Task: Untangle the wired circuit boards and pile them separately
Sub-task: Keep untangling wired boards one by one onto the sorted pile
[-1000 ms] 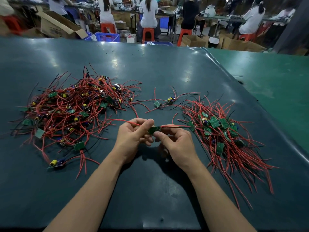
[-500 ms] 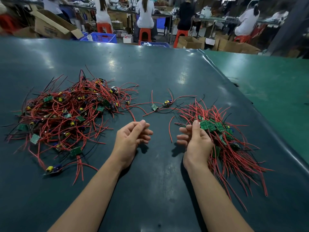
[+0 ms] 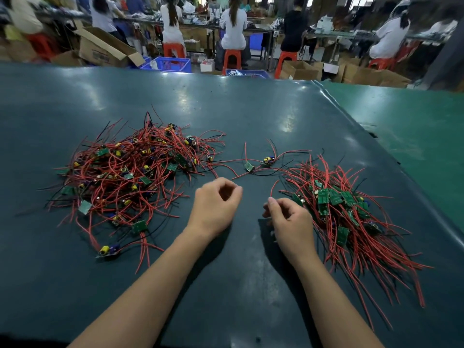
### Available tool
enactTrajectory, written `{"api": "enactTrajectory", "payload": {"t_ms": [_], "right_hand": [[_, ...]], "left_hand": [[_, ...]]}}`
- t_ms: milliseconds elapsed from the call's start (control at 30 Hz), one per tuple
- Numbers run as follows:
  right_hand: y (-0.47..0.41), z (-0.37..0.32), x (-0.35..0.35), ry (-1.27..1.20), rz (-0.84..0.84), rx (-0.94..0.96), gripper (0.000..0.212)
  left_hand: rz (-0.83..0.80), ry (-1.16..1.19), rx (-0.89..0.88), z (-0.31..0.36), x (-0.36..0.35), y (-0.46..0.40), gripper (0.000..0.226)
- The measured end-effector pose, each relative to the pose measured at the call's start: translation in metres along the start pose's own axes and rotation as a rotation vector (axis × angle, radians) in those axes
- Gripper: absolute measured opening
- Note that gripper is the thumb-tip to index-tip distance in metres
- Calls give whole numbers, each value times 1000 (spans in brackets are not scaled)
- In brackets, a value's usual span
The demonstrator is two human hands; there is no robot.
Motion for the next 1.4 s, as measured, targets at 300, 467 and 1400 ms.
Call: {"api": "enactTrajectory", "payload": {"t_ms": [300, 467, 1400], "right_hand": [[1, -1, -3, 18, -42, 5, 28], [1, -2, -1, 10, -34, -13, 26], [7, -19, 0, -393, -116, -7, 11]], "left_hand": [[62, -1006, 42, -29, 77, -84, 25], [187, -1167, -26, -41, 72, -81, 16], [-483, 548, 292, 4, -11, 23, 7]]}}
Point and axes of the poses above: each hand's wrist, its own y-axis away from the middle knuckle, its own x-axis out of the back of the hand, z = x × y, the point moved 2 cm from there along -y, towards the middle knuckle, and after that the axes turned 7 degrees about x, right-handed, at the moved point
